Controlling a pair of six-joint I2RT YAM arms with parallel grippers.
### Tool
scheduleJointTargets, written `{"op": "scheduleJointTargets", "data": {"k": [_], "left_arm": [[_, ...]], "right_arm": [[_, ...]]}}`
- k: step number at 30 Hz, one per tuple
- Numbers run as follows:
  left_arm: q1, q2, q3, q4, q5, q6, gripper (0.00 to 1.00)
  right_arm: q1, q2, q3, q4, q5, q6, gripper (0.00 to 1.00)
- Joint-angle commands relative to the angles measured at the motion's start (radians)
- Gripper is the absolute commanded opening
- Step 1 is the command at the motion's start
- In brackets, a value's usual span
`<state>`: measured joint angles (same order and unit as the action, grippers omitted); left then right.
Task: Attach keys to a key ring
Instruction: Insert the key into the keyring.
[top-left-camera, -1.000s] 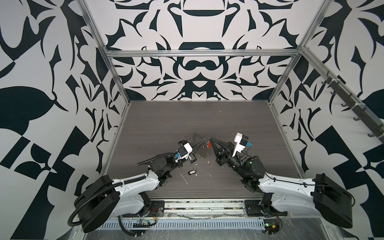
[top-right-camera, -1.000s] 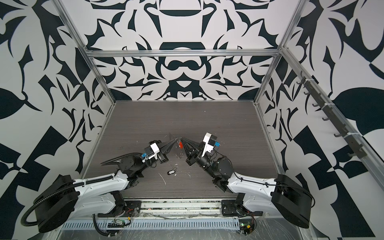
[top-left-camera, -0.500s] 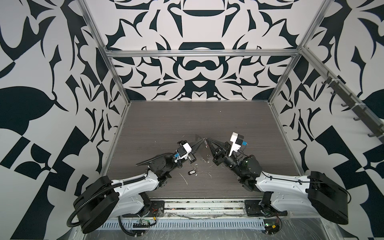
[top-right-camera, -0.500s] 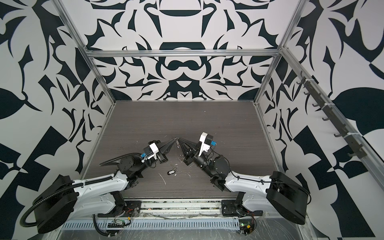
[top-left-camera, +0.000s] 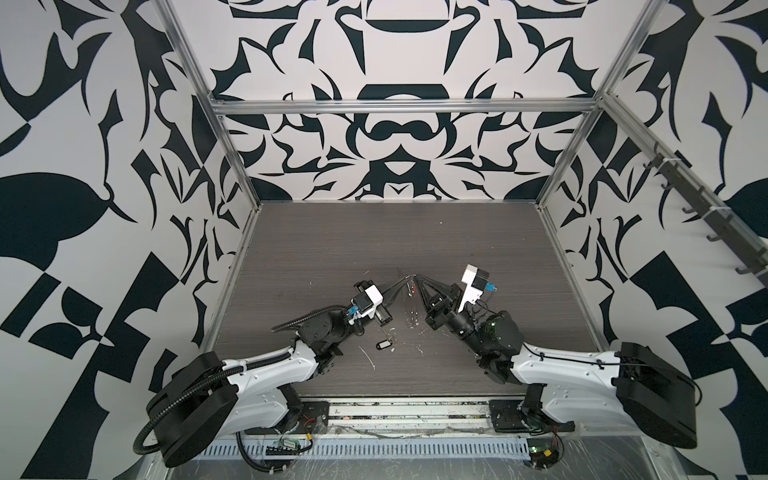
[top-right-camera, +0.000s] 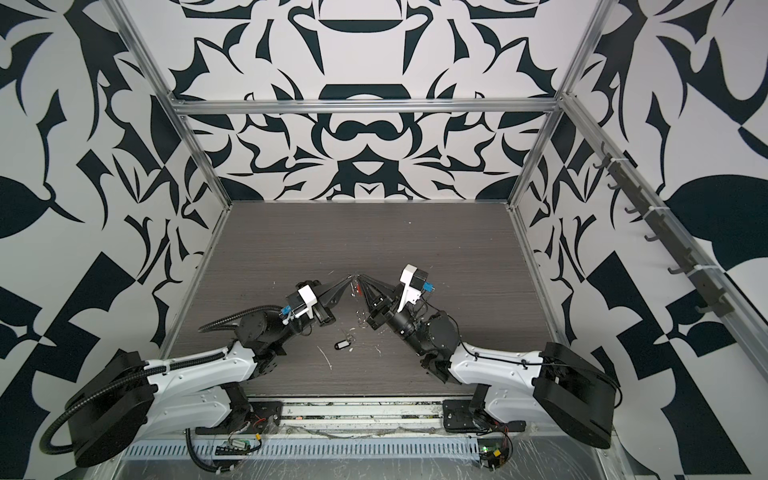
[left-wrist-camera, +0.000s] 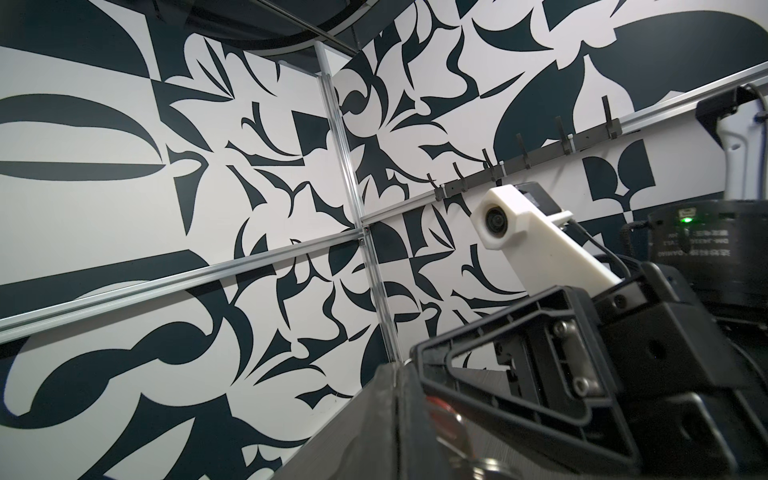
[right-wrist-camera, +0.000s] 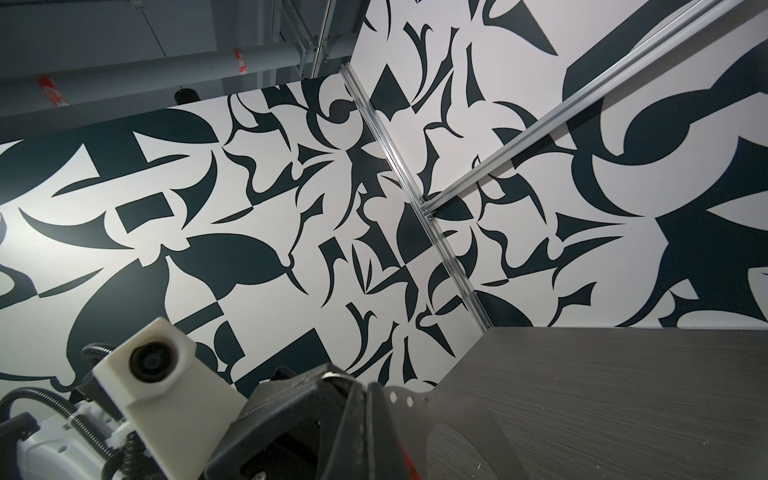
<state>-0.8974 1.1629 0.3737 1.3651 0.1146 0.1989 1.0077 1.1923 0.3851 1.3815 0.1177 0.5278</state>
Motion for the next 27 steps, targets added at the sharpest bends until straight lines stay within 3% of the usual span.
{"op": "scheduleJointTargets", "data": {"k": [1, 8, 12, 17, 20, 22, 27], "left_arm": [[-0.005, -0.028, -0.017, 0.061, 0.041, -0.004, 0.0], [-0.004, -0.034, -0.022, 0.061, 0.069, 0.001, 0.0], [-0.004, -0.04, -0.025, 0.061, 0.058, 0.001, 0.0], [-0.004, -0.041, -0.025, 0.061, 0.051, -0.003, 0.0], [-0.004, -0.042, -0.025, 0.061, 0.048, -0.004, 0.0], [-0.005, -0.042, -0.026, 0.061, 0.047, -0.003, 0.0], [-0.005, -0.038, -0.024, 0.061, 0.049, -0.004, 0.0]], "right_arm": [[-0.003, -0.007, 0.017, 0.047, 0.057, 0.015, 0.0], [-0.003, 0.009, 0.007, 0.047, 0.065, 0.069, 0.0], [-0.003, 0.031, -0.017, 0.047, 0.16, 0.184, 0.0], [-0.003, 0.062, -0.014, 0.042, 0.136, 0.225, 0.0], [-0.003, 0.053, -0.037, 0.041, 0.167, 0.216, 0.21], [-0.003, 0.034, -0.055, 0.041, 0.185, 0.203, 0.3], [-0.002, -0.066, -0.069, -0.075, 0.201, 0.111, 0.35]]}}
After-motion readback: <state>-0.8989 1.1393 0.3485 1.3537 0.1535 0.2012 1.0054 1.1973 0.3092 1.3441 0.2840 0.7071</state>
